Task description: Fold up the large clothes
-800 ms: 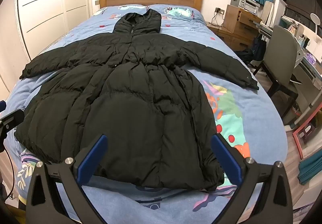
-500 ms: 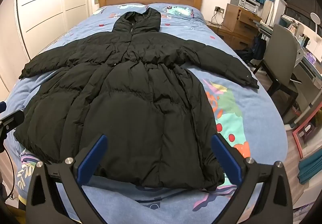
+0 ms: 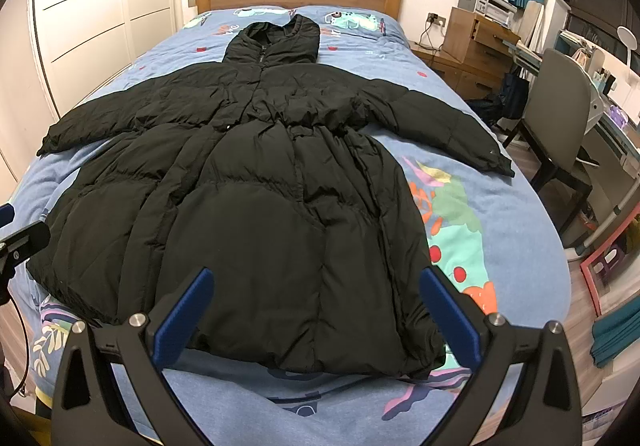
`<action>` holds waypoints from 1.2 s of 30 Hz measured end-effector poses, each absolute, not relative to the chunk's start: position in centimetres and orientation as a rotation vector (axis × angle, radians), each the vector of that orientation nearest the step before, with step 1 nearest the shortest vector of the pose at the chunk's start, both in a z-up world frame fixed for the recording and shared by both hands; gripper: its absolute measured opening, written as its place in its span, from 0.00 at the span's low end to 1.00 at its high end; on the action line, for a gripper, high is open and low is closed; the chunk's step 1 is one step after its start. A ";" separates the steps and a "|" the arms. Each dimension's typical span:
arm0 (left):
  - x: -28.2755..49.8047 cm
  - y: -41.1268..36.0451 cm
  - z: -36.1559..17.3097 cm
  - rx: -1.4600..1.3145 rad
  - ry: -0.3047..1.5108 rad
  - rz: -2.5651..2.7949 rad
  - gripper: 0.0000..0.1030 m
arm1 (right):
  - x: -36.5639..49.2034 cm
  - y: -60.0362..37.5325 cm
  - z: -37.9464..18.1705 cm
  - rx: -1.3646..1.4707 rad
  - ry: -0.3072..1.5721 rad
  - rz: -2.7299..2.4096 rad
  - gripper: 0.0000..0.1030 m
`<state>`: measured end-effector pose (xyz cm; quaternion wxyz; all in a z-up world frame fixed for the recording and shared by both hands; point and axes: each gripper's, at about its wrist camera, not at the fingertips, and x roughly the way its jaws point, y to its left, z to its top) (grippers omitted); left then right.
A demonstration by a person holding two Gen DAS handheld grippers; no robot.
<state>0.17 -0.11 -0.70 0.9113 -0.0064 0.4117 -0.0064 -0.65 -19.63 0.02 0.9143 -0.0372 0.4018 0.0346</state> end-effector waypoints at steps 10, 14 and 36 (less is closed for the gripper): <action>0.4 0.2 -1.3 -0.016 0.869 0.009 0.99 | -0.8 -19.3 0.4 -0.110 0.834 0.040 1.00; 0.3 0.1 -1.4 -0.016 0.882 0.007 0.99 | -0.9 -19.6 0.6 -0.113 0.834 0.028 1.00; 0.3 0.0 -1.4 -0.066 0.891 -0.025 0.99 | -1.5 -19.8 1.8 -0.113 0.811 0.026 1.00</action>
